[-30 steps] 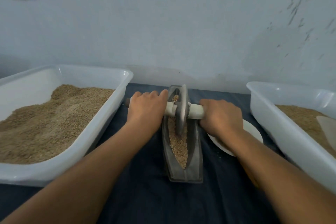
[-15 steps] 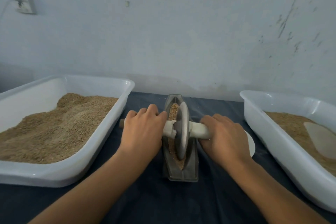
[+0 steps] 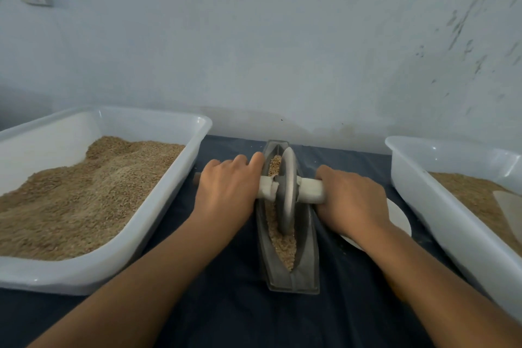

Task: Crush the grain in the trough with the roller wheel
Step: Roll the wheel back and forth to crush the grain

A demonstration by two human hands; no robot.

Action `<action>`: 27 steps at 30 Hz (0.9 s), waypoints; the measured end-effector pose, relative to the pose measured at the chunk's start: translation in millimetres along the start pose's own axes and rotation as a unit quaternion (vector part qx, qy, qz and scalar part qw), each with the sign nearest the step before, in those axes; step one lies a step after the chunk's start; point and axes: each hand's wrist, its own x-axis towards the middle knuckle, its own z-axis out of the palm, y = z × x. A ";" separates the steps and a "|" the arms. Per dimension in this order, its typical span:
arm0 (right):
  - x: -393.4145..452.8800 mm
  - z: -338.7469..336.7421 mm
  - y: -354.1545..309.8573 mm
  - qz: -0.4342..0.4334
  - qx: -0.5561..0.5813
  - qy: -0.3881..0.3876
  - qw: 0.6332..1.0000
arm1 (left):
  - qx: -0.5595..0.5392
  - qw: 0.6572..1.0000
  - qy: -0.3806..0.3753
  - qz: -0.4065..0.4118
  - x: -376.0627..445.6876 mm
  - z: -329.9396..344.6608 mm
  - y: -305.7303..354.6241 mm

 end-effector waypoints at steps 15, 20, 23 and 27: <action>103.7 2.1 18.4 -0.032 0.080 -0.314 0.946 | -0.004 0.993 -0.119 -0.023 74.5 18.6 -12.1; 106.4 4.3 19.4 -0.033 0.091 -0.325 0.941 | -0.001 0.993 -0.112 -0.020 76.5 18.2 -9.9; 95.3 6.2 18.1 -0.023 0.100 -0.288 0.952 | 0.007 0.996 -0.091 -0.024 70.0 16.3 -6.9; 75.1 6.4 15.9 -0.037 0.047 -0.208 0.976 | 0.001 0.997 -0.074 -0.026 54.4 11.8 -4.4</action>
